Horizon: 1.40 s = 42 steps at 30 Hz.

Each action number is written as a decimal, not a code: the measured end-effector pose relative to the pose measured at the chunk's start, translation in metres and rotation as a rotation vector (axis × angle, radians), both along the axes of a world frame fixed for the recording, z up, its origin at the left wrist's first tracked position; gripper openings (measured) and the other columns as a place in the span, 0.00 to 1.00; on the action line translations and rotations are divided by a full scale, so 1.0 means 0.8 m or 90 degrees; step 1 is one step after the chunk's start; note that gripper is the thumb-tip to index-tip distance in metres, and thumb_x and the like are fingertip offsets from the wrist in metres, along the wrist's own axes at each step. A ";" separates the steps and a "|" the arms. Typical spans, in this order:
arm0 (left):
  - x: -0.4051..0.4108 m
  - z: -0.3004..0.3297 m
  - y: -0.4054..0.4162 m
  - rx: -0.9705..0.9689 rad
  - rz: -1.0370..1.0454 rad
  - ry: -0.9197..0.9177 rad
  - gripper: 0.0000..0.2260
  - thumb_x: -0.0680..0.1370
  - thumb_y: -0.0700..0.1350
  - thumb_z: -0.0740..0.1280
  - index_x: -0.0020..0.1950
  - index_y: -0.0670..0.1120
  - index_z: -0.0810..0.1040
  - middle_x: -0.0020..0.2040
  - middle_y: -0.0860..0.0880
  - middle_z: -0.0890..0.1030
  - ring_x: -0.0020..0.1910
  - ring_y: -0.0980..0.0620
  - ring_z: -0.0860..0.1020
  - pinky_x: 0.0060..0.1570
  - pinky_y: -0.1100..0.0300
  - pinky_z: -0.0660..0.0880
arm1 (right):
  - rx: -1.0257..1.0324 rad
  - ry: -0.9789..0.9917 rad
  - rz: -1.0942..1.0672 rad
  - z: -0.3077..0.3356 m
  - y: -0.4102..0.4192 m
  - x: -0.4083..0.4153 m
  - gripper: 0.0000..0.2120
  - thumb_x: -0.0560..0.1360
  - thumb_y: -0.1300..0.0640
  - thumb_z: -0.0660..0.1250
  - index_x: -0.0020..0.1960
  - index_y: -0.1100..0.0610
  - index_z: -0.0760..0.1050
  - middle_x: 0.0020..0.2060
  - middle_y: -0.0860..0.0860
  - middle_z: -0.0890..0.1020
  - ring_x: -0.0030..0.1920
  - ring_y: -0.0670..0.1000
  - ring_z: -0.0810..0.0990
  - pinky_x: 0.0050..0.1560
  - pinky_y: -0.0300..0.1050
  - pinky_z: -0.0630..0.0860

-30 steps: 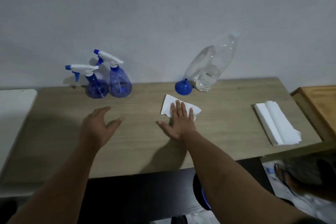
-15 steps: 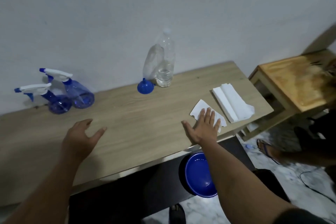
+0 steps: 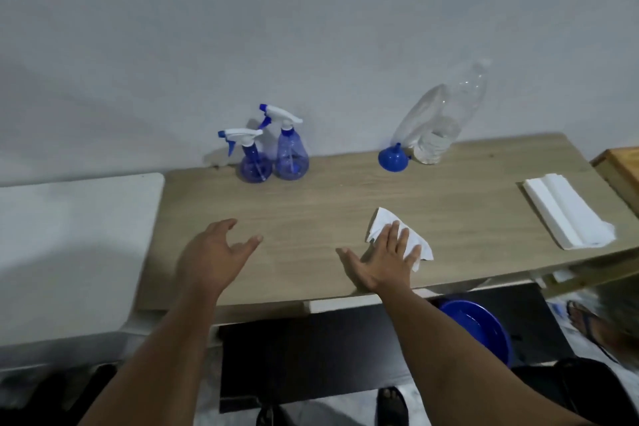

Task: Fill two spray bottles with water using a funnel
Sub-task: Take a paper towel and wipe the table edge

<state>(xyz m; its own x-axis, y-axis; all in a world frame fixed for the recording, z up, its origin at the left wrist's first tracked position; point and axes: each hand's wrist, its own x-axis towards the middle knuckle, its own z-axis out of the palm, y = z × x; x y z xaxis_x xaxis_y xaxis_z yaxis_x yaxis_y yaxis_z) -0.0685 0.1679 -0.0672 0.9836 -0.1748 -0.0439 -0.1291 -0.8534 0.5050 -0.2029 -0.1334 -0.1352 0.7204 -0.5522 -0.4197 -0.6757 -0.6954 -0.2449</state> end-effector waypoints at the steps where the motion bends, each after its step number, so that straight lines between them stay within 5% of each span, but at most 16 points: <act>1: 0.004 0.001 0.021 -0.003 0.007 0.010 0.39 0.67 0.79 0.62 0.68 0.54 0.76 0.65 0.54 0.79 0.63 0.49 0.79 0.64 0.48 0.76 | -0.001 0.005 0.001 0.000 0.028 0.013 0.65 0.67 0.14 0.42 0.84 0.62 0.32 0.83 0.56 0.30 0.82 0.58 0.26 0.77 0.71 0.28; 8: 0.040 0.008 0.148 -0.118 0.056 0.040 0.32 0.72 0.66 0.73 0.70 0.49 0.76 0.68 0.51 0.77 0.63 0.52 0.77 0.62 0.54 0.72 | -0.037 0.008 0.025 -0.009 0.202 0.083 0.63 0.69 0.15 0.39 0.84 0.62 0.33 0.84 0.57 0.33 0.83 0.59 0.28 0.76 0.72 0.28; 16: 0.051 0.004 0.250 -0.139 0.104 0.022 0.32 0.72 0.67 0.72 0.69 0.51 0.76 0.67 0.54 0.78 0.67 0.52 0.75 0.66 0.52 0.72 | -0.021 -0.032 0.086 -0.012 0.371 0.150 0.62 0.71 0.16 0.39 0.85 0.63 0.36 0.84 0.58 0.35 0.83 0.60 0.28 0.75 0.73 0.28; 24: 0.041 0.009 0.315 -0.132 0.171 0.015 0.29 0.71 0.64 0.75 0.68 0.51 0.77 0.66 0.54 0.79 0.66 0.52 0.76 0.62 0.56 0.72 | 0.008 -0.020 0.379 -0.016 0.491 0.190 0.51 0.78 0.24 0.39 0.85 0.61 0.34 0.84 0.57 0.32 0.82 0.60 0.27 0.76 0.74 0.30; 33: 0.020 0.010 0.290 -0.154 0.161 0.028 0.30 0.72 0.63 0.75 0.69 0.50 0.77 0.67 0.53 0.78 0.66 0.51 0.76 0.64 0.56 0.72 | -0.074 -0.068 0.650 -0.037 0.452 0.100 0.55 0.75 0.20 0.42 0.85 0.59 0.34 0.84 0.54 0.31 0.82 0.57 0.26 0.79 0.70 0.33; 42: -0.021 0.018 0.160 -0.210 0.120 0.048 0.27 0.73 0.61 0.75 0.68 0.49 0.78 0.65 0.52 0.79 0.55 0.57 0.76 0.56 0.61 0.72 | -0.091 -0.050 0.668 -0.043 0.331 0.022 0.56 0.75 0.20 0.47 0.85 0.58 0.33 0.84 0.53 0.33 0.83 0.56 0.29 0.81 0.67 0.35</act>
